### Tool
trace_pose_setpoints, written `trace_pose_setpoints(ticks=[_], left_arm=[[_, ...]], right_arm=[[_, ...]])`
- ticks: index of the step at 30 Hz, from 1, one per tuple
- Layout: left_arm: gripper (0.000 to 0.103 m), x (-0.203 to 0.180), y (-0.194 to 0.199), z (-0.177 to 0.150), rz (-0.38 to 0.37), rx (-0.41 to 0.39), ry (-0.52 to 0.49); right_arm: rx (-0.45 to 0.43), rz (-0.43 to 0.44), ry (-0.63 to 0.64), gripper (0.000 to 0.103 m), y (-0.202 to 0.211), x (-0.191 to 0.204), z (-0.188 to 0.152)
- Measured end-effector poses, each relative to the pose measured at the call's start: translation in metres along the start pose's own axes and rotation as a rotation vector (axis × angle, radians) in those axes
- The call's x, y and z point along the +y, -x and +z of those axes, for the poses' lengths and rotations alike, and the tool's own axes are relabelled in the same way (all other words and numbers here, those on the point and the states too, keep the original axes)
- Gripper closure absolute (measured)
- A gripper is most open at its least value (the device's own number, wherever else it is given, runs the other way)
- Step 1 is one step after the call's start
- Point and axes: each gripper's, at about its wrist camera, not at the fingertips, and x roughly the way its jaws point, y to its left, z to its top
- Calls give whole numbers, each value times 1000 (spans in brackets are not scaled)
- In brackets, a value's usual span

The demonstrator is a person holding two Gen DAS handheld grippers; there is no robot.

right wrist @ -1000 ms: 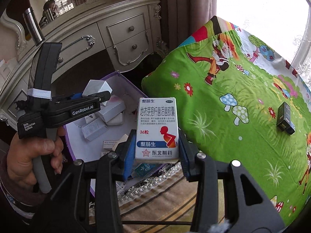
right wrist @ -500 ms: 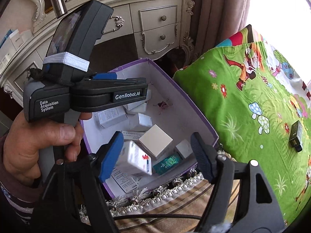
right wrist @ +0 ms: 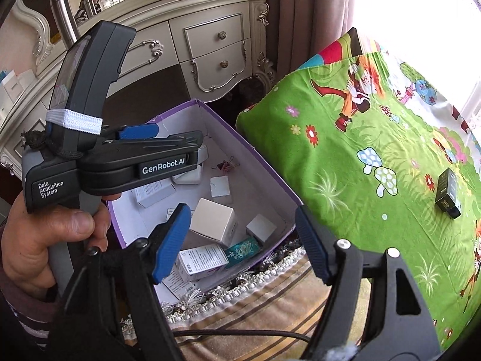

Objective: Organize rigid objects
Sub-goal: 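Move both open tools back toward the black DORMI box and blue box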

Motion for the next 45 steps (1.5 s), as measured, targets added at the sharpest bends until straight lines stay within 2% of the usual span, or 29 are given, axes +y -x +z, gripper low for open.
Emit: trace_pose_setpoints(ticks=[11, 22, 30, 38, 45], left_arm=[[36, -40, 5, 7, -4, -6, -74], [36, -106, 7, 21, -35, -19, -175], [36, -173, 0, 26, -87, -7, -260], [36, -252, -10, 34, -149, 2, -362], [36, -328, -23, 35, -252, 27, -441]], right_arm=[[-58, -70, -80, 25, 17, -53, 3], [-107, -149, -203, 25, 31, -125, -5], [-135, -249, -316, 23, 44, -202, -20], [-144, -343, -473, 21, 55, -287, -52], [-137, -428, -614, 21, 55, -350, -86]])
